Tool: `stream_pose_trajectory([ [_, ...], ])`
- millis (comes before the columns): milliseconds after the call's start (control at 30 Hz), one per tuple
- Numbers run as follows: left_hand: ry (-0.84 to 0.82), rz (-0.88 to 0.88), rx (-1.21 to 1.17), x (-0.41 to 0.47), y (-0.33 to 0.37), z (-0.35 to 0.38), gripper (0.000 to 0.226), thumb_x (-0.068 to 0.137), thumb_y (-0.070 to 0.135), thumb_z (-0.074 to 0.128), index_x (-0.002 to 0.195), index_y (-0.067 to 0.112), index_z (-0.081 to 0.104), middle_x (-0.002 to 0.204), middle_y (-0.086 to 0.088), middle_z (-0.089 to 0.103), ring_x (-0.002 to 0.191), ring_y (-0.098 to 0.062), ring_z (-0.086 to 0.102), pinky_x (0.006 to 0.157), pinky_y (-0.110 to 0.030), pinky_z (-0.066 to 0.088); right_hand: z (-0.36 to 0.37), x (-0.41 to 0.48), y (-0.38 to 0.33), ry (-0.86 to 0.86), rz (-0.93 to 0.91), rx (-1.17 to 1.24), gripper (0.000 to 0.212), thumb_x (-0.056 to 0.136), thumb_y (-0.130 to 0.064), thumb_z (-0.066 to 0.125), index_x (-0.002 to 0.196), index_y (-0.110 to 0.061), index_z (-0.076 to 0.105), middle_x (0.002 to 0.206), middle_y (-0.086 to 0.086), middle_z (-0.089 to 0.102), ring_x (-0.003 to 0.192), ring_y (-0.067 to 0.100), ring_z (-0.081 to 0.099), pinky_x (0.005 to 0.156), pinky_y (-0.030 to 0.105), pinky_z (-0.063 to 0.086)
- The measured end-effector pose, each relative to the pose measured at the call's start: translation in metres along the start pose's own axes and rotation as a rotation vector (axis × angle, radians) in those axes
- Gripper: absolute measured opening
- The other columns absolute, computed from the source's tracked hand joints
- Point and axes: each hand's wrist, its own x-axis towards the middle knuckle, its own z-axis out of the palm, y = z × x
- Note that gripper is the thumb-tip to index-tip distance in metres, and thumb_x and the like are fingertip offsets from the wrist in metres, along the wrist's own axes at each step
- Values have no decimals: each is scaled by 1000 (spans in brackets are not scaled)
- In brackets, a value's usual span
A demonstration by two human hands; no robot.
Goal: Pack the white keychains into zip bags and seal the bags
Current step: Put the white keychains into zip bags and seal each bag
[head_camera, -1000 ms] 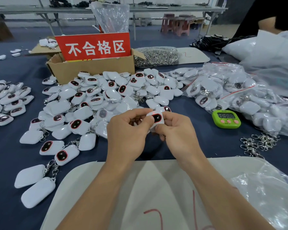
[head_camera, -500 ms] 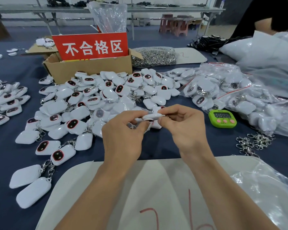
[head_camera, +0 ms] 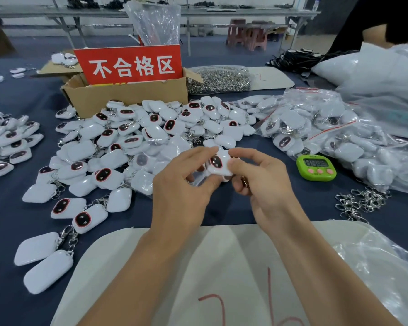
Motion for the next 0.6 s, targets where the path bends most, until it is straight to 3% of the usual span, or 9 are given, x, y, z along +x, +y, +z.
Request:
stream_pose_trajectory([
  [67,5,-21,-4,-1,-3,1,35,82,20,83,108,42,77,103,29,70,81,11,57,76,-4,39,0,0,0,-18,27,5,14,94,-5,66,103,-8,75,66,11,62,47,14,45,45,21,36],
  [167,17,-20,20,1,-4,-1,9,89,39,74,97,41,79,84,25,68,74,1,57,69,-9,37,-2,0,-2,-124,-2,-13,17,94,-17,64,89,-8,77,67,10,64,50,16,46,48,24,36],
  [267,34,1,53,4,-8,-4,10,93,43,70,90,37,77,71,20,61,70,-5,56,64,-12,37,2,-4,-4,-178,-50,-79,5,85,-18,75,81,-14,76,66,10,63,52,16,45,50,23,38],
  [367,25,4,59,5,-9,-4,8,94,44,66,90,41,72,69,17,59,69,-7,55,63,-14,37,3,-2,-2,-126,-84,-91,22,88,-3,76,73,-19,72,58,8,59,47,12,43,47,20,36],
  [467,25,-3,53,5,-6,-1,12,96,39,63,88,39,72,70,18,62,69,-5,55,63,-13,37,3,-2,-5,-130,-116,-108,32,87,-1,76,63,-22,75,53,4,57,44,7,44,45,16,36],
  [600,109,-81,198,3,-7,-2,21,99,36,58,94,31,78,76,13,67,77,-6,58,69,-13,36,2,0,-2,-7,-125,-162,27,87,-8,78,62,-18,71,52,2,56,46,9,43,47,14,36],
])
